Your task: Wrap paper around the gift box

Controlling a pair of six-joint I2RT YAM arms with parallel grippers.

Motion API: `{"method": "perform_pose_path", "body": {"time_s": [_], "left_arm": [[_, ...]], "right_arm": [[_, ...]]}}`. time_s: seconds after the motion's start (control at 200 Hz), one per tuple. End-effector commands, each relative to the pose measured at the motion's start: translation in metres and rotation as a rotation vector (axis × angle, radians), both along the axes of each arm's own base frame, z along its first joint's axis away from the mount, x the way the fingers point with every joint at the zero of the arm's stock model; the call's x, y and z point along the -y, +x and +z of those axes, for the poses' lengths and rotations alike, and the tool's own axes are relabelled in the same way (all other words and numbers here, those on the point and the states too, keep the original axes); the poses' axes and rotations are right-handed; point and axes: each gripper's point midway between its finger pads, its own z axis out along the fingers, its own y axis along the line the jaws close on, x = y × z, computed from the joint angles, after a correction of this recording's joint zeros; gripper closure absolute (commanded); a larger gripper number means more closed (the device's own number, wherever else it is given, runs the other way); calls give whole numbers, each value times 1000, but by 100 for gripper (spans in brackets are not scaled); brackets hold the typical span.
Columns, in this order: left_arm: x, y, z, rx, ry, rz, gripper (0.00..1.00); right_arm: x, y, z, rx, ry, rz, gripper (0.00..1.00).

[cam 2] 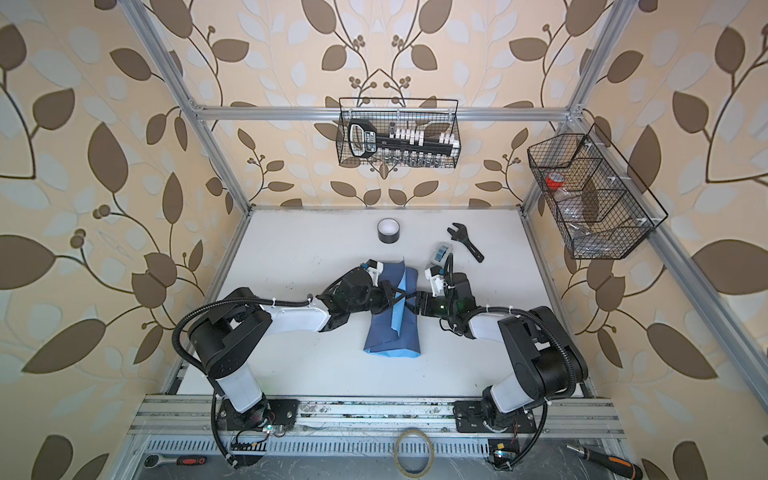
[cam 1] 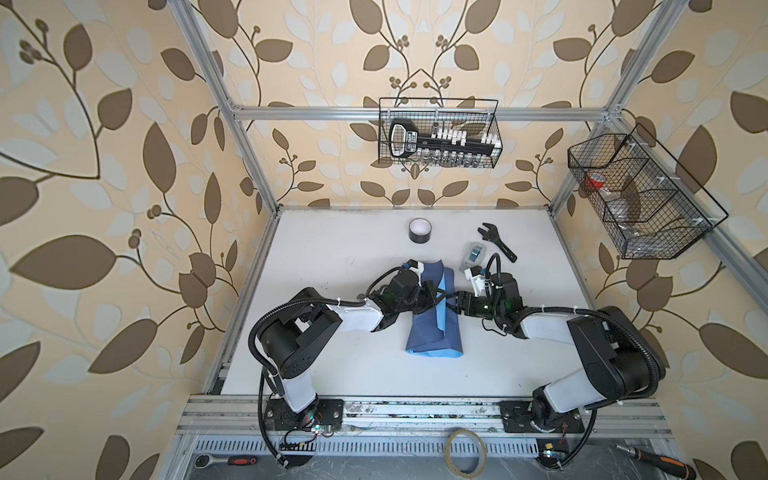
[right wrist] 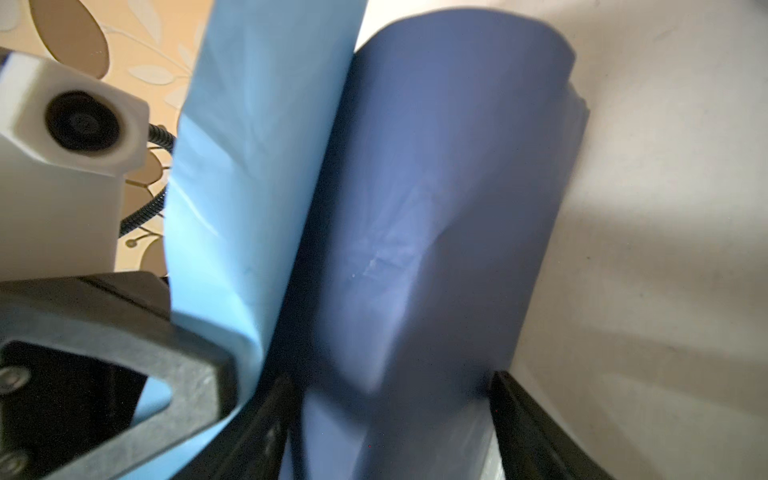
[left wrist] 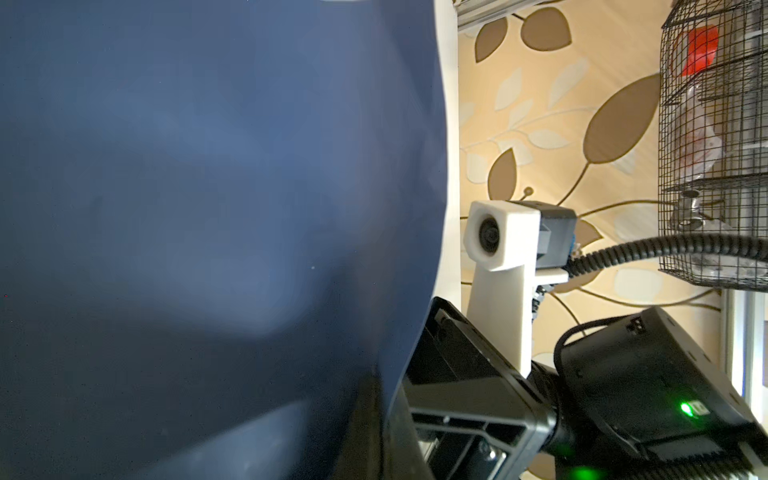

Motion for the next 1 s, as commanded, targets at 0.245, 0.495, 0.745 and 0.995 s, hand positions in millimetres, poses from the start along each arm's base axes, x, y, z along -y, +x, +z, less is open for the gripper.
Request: {"method": "perform_pose_path", "body": {"time_s": [0.245,0.495,0.745,0.995], "left_arm": [[18,-4,22,52,-134,-56,100],[10,-10,-4,20,-85,-43,100],[2,-16,-32,-20,-69,-26,91],[-8,-20,-43,-30,-23,-9,71]], "right_arm": [[18,-43,-63,-223,-142,-9,25],[18,-42,-61,-218,-144,-10,25],[18,-40,-59,-214,-150,-10,25],[19,-38,-55,-206,-156,-13,25]]}}
